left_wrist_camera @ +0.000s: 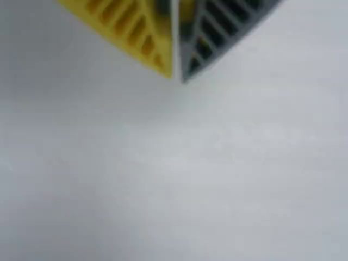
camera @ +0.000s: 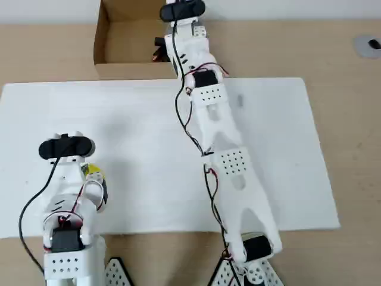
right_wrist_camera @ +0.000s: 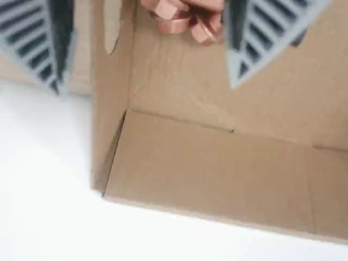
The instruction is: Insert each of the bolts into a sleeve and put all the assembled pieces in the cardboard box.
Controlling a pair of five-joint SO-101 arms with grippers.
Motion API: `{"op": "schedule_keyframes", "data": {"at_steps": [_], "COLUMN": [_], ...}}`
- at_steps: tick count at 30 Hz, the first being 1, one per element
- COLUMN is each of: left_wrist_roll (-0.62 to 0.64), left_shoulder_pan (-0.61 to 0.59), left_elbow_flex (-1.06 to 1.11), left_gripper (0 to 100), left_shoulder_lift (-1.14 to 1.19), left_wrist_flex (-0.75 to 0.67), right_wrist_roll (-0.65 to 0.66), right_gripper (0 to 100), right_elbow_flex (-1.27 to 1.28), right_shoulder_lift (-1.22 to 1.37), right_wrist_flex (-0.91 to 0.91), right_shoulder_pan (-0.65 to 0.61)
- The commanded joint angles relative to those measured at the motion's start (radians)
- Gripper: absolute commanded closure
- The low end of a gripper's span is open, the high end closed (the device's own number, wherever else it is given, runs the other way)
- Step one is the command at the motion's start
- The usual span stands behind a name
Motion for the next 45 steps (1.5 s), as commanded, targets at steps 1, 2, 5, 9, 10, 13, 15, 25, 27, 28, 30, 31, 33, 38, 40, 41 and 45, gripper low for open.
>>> {"op": "schedule_keyframes", "data": {"at_steps": [1,2,5,9,10,13,15,25,27,28,30,31,33,38,40,41,45], "left_wrist_roll": [0.002,0.002,0.002,0.032,0.044,0.110,0.152,0.157,0.157,0.157,0.157,0.157,0.158,0.157,0.157,0.157,0.158], "left_shoulder_pan": [-0.015,-0.015,-0.009,-0.014,-0.015,0.006,0.031,0.058,0.055,0.055,0.055,0.057,0.057,0.057,0.057,0.057,0.057], "left_elbow_flex": [-0.008,-0.008,-0.008,-0.026,-0.054,-0.155,-0.201,-0.097,-0.060,-0.057,-0.055,-0.055,-0.054,-0.054,-0.054,-0.054,-0.054], "left_gripper": [99,99,99,99,99,99,99,99,99,99,99,99,99,99,99,99,99], "left_shoulder_lift": [-0.008,-0.008,-0.008,-0.008,-0.008,-0.008,-0.008,-0.008,-0.008,-0.008,-0.008,-0.008,-0.008,-0.008,-0.008,-0.008,-0.008], "left_wrist_flex": [-0.021,-0.018,-0.015,0.040,0.071,0.164,0.204,0.218,0.215,0.209,0.195,0.187,0.184,0.183,0.183,0.183,0.183], "right_wrist_roll": [-0.009,-0.009,-0.009,-0.011,-0.011,-0.011,-0.011,-0.008,-0.008,-0.005,-0.003,-0.002,-0.002,0.061,0.150,0.189,0.290], "right_gripper": [76.9,78.9,99.5,98.9,98.8,98.9,98.9,98.9,98.9,98.9,98.9,98.9,98.9,98.9,98.9,98.9,98.9], "right_elbow_flex": [-0.154,-0.145,-0.145,-0.143,-0.143,-0.145,-0.134,0.513,0.831,1.007,1.348,1.511,1.807,2.379,2.572,2.664,2.921], "right_shoulder_lift": [-0.048,-0.071,-0.240,-0.530,-0.596,-0.799,-0.914,-1.537,-1.735,-1.837,-2.035,-2.132,-2.321,-2.832,-3.037,-3.134,-3.343], "right_wrist_flex": [0.144,0.190,0.425,0.845,0.953,1.269,1.298,1.303,1.300,1.300,1.297,1.284,1.201,0.870,0.763,0.735,0.721], "right_shoulder_pan": [0.005,0.002,0.001,-0.031,-0.042,-0.084,-0.076,0.107,0.113,0.113,0.113,0.114,0.125,0.271,0.311,0.318,0.317]}}
